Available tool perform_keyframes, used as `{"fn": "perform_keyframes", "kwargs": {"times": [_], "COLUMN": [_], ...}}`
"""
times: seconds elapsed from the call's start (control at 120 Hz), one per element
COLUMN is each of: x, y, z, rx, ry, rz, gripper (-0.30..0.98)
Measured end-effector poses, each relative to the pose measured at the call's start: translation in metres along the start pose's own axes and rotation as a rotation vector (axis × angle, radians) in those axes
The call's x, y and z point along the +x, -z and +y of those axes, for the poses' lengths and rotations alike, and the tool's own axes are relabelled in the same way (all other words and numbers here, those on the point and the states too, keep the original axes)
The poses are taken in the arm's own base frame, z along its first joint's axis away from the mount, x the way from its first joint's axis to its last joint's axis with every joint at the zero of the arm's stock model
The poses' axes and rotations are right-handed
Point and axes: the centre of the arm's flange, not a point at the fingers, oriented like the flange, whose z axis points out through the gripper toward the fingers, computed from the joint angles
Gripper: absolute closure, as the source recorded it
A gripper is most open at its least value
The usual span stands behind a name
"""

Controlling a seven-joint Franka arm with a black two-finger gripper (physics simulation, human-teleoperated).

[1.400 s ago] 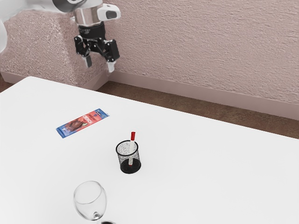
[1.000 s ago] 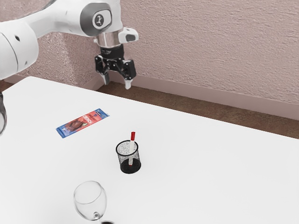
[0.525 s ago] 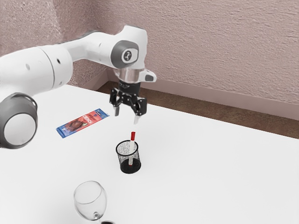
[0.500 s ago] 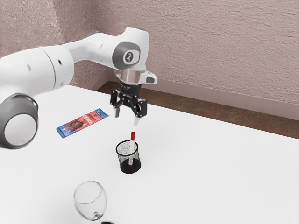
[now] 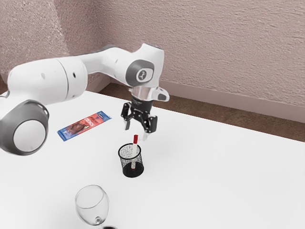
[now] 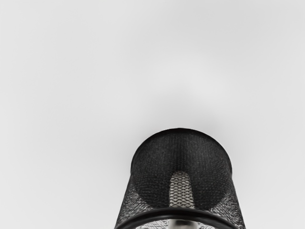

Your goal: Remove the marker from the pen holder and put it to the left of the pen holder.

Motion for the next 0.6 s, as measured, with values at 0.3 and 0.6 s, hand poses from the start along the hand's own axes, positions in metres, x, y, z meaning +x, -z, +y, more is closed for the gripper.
{"fn": "perform_keyframes", "kwargs": {"times": [0.3, 0.6], "x": [0.001, -0.013], "y": [-0.004, -0.017], "z": [-0.001, 0.002], "rx": [-0.015, -0.024], "ry": [-0.007, -0.016], "rz": [0.032, 0.044], "gripper": [0.02, 0.03]}}
